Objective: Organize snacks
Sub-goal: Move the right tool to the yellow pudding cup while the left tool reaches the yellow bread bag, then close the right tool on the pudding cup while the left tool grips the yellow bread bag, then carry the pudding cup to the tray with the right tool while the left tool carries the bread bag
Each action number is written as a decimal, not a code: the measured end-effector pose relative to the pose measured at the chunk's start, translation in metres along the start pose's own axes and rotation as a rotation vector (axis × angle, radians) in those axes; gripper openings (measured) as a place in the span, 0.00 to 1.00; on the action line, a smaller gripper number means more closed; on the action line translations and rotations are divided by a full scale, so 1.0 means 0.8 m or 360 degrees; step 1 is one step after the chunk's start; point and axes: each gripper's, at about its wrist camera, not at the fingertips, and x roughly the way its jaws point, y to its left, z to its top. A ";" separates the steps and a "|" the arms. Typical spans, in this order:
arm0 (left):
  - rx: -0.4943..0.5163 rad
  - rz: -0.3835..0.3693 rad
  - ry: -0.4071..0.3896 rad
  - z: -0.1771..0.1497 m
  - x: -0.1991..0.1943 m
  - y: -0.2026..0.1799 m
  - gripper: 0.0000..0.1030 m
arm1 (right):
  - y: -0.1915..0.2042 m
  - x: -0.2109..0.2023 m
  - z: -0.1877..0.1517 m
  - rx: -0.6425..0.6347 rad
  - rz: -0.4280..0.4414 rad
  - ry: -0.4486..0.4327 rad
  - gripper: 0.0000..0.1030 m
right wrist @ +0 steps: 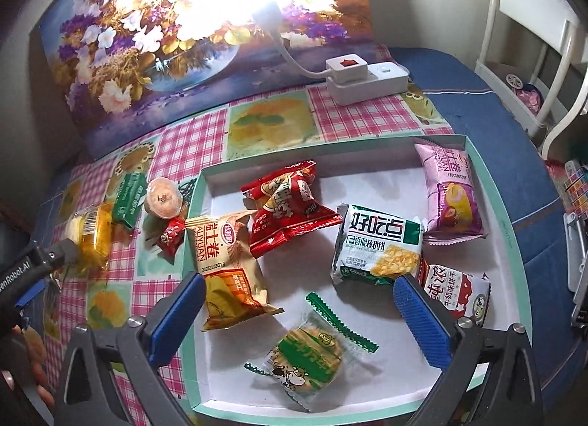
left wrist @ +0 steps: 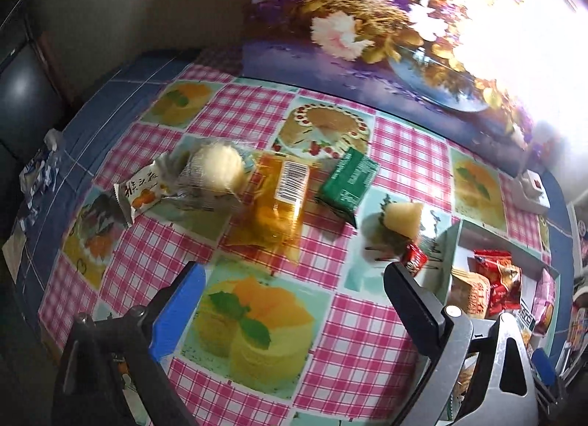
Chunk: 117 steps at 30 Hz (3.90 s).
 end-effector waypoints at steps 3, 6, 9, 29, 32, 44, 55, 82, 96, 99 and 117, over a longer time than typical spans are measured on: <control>-0.0044 0.0004 0.0013 0.006 0.004 0.018 0.95 | 0.002 0.006 -0.001 -0.0013 -0.0004 0.0016 1.00; -0.0071 0.0030 0.0014 0.010 0.006 0.035 0.95 | 0.009 0.010 -0.003 -0.0048 -0.0011 0.0025 1.00; -0.0115 0.0075 0.0017 0.017 0.009 0.061 0.95 | 0.016 0.012 -0.003 -0.0078 -0.0004 0.0022 1.00; -0.0368 -0.0085 0.0065 0.058 0.052 0.129 0.95 | 0.157 0.041 0.037 -0.0411 0.0149 -0.0113 1.00; -0.0363 -0.0146 0.0078 0.064 0.064 0.119 0.95 | 0.177 0.056 0.039 -0.0503 0.0158 -0.0116 1.00; -0.0182 -0.0295 0.0155 0.073 0.112 0.062 0.95 | 0.210 0.110 0.050 -0.0645 0.0190 -0.0157 0.90; -0.0107 -0.0283 0.0202 0.065 0.141 0.037 0.87 | 0.210 0.135 0.059 -0.0619 0.0193 -0.0041 0.64; -0.0069 -0.0327 0.0046 0.064 0.059 0.034 0.43 | 0.190 0.090 0.061 -0.0430 0.0315 0.0013 0.45; 0.0082 -0.0372 -0.0016 0.022 -0.010 -0.007 0.43 | 0.138 0.011 0.037 -0.0265 0.0308 -0.0026 0.45; 0.0105 -0.0390 -0.0033 0.013 -0.021 -0.014 0.43 | 0.120 0.006 0.025 -0.0207 0.0286 -0.0006 0.45; 0.0453 -0.0489 -0.0070 -0.063 -0.070 -0.106 0.43 | -0.002 -0.044 -0.007 0.0120 0.0133 -0.0030 0.46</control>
